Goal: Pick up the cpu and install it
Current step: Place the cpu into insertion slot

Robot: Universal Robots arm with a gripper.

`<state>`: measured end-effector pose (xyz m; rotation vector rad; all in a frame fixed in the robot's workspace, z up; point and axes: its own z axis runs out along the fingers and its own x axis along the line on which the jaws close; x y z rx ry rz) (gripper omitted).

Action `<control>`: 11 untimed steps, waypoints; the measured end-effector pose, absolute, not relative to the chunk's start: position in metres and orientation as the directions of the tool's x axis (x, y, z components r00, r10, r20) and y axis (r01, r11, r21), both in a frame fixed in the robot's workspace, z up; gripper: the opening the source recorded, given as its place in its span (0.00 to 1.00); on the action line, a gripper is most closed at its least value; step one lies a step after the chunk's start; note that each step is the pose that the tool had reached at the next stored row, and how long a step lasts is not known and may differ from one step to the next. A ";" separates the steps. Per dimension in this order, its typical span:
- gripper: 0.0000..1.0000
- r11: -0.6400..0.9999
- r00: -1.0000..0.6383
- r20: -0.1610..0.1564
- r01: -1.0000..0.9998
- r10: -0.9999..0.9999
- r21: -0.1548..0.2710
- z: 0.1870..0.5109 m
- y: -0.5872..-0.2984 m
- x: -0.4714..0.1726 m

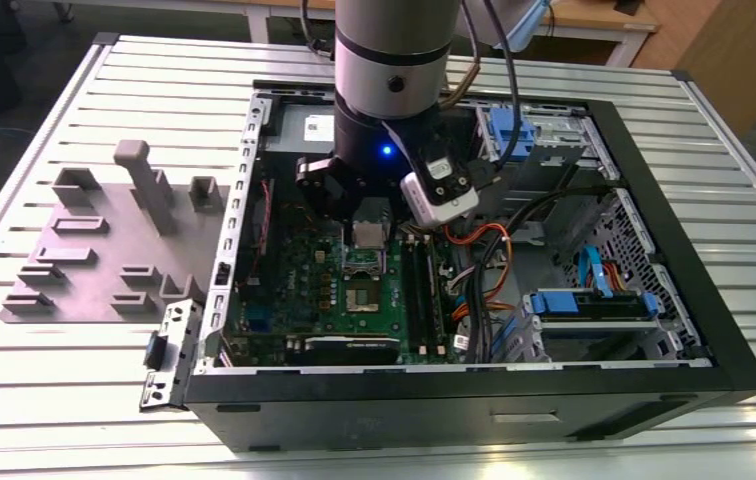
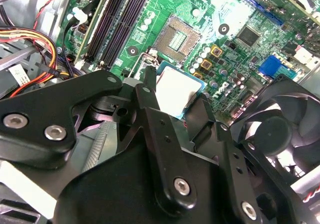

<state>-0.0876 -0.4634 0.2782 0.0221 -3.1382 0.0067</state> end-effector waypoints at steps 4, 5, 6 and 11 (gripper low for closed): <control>0.47 1.000 -1.000 0.003 0.025 0.025 -0.004 0.277 -0.463 -0.088; 0.47 1.000 -1.000 0.003 0.030 0.030 -0.004 0.277 -0.463 -0.088; 0.47 1.000 -1.000 0.003 0.030 0.030 -0.004 0.276 -0.463 -0.088; 0.47 1.000 -1.000 0.005 0.030 0.030 -0.005 0.271 -0.464 -0.088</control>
